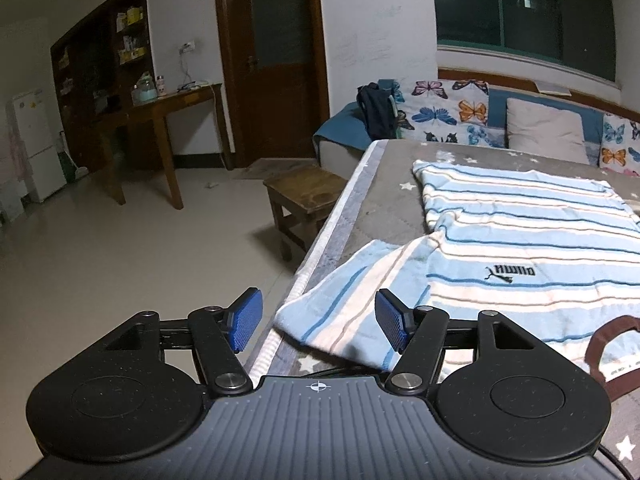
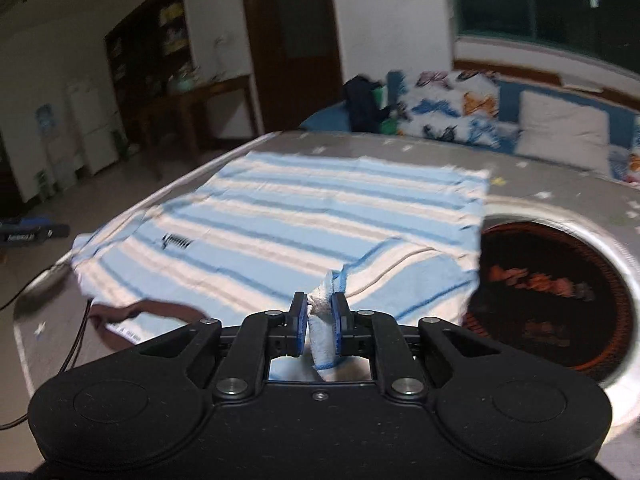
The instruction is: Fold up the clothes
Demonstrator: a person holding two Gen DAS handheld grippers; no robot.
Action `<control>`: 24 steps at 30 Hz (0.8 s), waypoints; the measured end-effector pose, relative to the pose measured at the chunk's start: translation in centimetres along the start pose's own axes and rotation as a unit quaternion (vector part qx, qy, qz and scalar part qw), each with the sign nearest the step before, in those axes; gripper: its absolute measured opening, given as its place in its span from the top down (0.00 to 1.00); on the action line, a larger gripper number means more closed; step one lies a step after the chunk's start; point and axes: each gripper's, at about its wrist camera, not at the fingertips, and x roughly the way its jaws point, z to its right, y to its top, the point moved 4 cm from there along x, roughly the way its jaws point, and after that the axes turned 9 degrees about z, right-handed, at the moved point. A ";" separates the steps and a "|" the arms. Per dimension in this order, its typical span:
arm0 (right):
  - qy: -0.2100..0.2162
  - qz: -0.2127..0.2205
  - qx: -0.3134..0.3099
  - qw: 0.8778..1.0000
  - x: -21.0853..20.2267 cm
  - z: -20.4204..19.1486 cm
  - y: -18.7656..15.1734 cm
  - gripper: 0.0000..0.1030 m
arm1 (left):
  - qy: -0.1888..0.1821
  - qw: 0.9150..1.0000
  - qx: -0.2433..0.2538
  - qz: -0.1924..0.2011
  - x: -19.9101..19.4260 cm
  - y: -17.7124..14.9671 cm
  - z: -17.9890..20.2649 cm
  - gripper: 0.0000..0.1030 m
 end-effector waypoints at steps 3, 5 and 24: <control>0.014 -0.020 0.007 1.000 0.8 -0.2 -0.5 0.82 | 0.001 1.000 -0.006 -0.003 0.1 -0.1 -0.3 0.37; 0.022 -0.029 0.010 0.999 0.9 -0.3 -0.7 0.81 | 0.003 1.000 -0.010 -0.007 0.3 -0.3 -0.3 0.37; -0.059 -0.015 -0.002 0.998 3.4 5.8 1.4 0.74 | 0.014 0.999 -0.031 -0.037 1.6 -1.2 -0.8 0.34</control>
